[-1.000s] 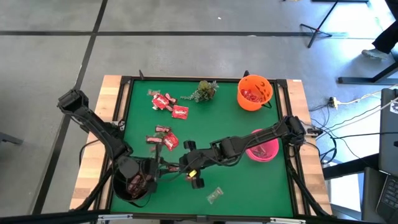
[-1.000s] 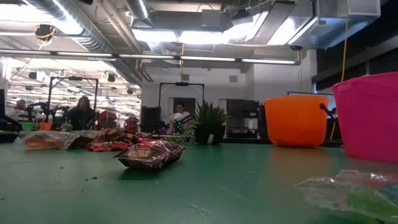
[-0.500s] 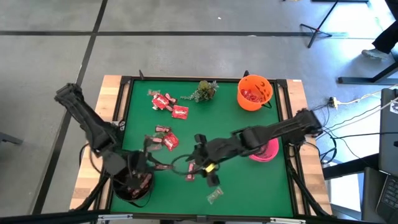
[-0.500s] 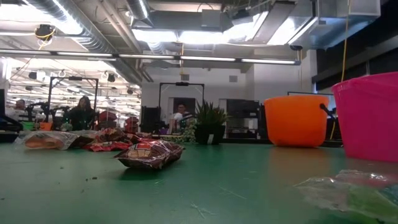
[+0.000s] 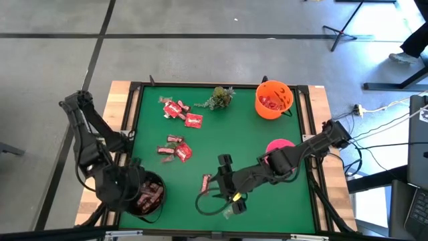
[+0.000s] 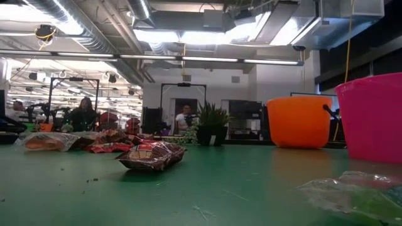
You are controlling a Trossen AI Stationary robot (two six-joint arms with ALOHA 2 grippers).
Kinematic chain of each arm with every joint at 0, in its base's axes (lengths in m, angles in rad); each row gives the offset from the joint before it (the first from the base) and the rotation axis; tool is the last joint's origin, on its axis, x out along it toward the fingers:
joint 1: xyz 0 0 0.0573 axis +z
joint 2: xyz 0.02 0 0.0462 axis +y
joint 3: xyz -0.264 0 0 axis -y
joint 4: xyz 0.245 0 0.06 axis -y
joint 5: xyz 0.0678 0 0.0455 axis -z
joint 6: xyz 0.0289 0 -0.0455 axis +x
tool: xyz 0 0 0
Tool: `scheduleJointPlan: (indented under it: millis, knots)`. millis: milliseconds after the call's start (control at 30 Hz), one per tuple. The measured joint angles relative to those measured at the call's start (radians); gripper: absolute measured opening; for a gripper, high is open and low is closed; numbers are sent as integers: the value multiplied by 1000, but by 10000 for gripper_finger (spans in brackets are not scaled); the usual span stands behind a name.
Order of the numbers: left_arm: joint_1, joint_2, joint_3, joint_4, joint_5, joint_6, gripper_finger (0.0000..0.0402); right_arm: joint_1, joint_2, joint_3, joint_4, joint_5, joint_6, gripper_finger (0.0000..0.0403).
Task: Sort candy
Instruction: Put the brown chocolate bar into the black bucket
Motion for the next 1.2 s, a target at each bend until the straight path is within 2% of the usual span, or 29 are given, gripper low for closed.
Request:
scheduleJointPlan:
  millis: [133, 233, 667, 867, 933, 1000, 1200]
  knots:
    - [-23, 21, 0, -154, 150, -230, 36, 0, 8, 0, -12, 10, 1, 220]
    - [-34, 22, -2, -213, 183, -312, 47, -2, 18, -1, -16, 11, 4, 220]
    - [-11, 23, -5, -228, 190, -329, 151, -3, 20, -90, 3, 63, 1, 220]
    - [44, 22, -5, -240, 212, -357, 161, -3, 20, -147, 111, 91, 12, 220]
    - [59, 19, -6, -226, 161, -302, 160, -12, 34, -168, 123, 90, 8, 220]
    - [65, 15, -6, -176, 68, -213, 160, -20, 51, -190, 118, 86, 13, 220]
    - [-22, 13, -6, 5, -387, 73, 159, -76, 137, -255, 193, 57, 81, 220]
